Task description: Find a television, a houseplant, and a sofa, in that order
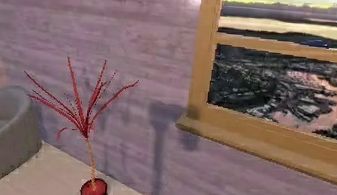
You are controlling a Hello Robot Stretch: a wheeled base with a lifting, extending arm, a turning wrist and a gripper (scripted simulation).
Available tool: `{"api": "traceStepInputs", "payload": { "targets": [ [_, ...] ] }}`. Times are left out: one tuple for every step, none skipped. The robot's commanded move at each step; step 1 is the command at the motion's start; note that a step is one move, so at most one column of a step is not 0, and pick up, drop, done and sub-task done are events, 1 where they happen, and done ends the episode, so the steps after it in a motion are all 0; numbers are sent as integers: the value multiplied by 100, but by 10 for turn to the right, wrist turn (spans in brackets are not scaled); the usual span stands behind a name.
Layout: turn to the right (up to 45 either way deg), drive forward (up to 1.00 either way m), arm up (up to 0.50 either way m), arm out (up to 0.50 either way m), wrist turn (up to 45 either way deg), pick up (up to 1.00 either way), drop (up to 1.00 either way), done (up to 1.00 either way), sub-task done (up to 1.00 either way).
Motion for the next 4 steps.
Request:
{"api": "traceStepInputs", "payload": {
  "targets": [
    [360, 0, 0, 0, 0, 0, 0, 0, 0],
    [0, 10, 0, 0, 0, 0, 0, 0, 0],
    [-450, 0, 0, 0, 0, 0, 0, 0, 0],
    [-180, 0, 0, 0, 0, 0, 0, 0, 0]
  ]
}}
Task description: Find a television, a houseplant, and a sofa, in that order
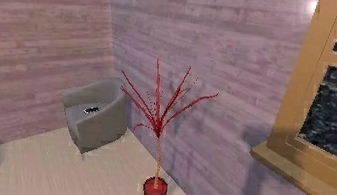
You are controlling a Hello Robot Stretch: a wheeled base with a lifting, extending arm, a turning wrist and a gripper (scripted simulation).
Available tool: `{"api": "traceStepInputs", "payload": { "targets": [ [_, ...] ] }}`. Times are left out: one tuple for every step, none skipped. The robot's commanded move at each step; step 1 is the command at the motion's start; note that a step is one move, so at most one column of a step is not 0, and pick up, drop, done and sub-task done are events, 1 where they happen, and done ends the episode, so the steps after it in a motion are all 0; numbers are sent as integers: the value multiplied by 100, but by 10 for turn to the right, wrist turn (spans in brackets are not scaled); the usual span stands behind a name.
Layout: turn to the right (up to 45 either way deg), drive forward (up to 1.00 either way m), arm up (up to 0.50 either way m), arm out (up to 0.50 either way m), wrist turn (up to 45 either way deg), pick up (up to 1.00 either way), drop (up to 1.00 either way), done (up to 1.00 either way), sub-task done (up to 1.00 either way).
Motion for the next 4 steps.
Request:
{"api": "traceStepInputs", "payload": {
  "targets": [
    [0, 0, 0, 0, 0, 0, 0, 0, 100],
    [-450, 0, 0, 0, 0, 0, 0, 0, 0],
    [-450, 0, 0, 0, 0, 0, 0, 0, 0],
    [-450, 0, 0, 0, 0, 0, 0, 0, 0]
  ]
}}
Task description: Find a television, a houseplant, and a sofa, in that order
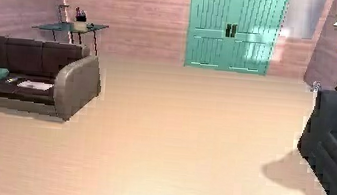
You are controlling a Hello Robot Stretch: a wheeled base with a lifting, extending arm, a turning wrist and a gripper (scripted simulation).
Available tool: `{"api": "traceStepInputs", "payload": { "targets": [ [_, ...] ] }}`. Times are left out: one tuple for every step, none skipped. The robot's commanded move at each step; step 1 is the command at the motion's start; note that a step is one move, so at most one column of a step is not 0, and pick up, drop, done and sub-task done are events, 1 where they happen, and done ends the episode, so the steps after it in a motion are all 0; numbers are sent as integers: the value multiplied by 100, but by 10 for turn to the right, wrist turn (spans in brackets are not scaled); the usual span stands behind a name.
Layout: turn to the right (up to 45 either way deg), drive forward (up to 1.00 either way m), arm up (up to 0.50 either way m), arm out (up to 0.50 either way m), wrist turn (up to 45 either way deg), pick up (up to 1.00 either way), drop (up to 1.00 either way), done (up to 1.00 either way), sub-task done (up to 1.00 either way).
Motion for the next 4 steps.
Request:
{"api": "traceStepInputs", "payload": {
  "targets": [
    [-360, 0, 0, 0, 0, 0, 0, 0, 0],
    [0, 100, 0, 0, 0, 0, 0, 0, 0],
    [0, 65, 0, 0, 0, 0, 0, 0, 0],
    [-270, 0, 0, 0, 0, 0, 0, 0, 0]
  ]
}}
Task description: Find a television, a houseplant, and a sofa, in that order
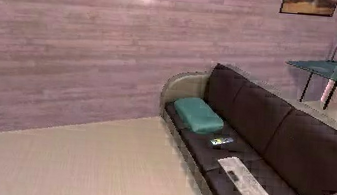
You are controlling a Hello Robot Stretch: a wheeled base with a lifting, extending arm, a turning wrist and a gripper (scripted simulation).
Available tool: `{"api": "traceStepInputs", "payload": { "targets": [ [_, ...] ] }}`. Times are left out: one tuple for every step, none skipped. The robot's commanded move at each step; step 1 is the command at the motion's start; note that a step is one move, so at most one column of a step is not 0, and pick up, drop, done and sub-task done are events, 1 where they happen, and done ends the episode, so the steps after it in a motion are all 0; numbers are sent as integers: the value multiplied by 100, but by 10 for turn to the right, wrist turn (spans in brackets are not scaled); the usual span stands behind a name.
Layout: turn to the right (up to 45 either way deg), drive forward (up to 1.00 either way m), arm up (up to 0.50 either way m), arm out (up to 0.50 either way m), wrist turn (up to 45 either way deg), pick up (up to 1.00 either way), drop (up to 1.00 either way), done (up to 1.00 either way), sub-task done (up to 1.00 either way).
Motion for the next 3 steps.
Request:
{"api": "traceStepInputs", "payload": {
  "targets": [
    [0, 5, 0, 0, 0, 0, 0, 0, 0],
    [210, 0, 0, 0, 0, 0, 0, 0, 0],
    [0, 0, 0, 0, 0, 0, 0, 100, 0]
  ]
}}
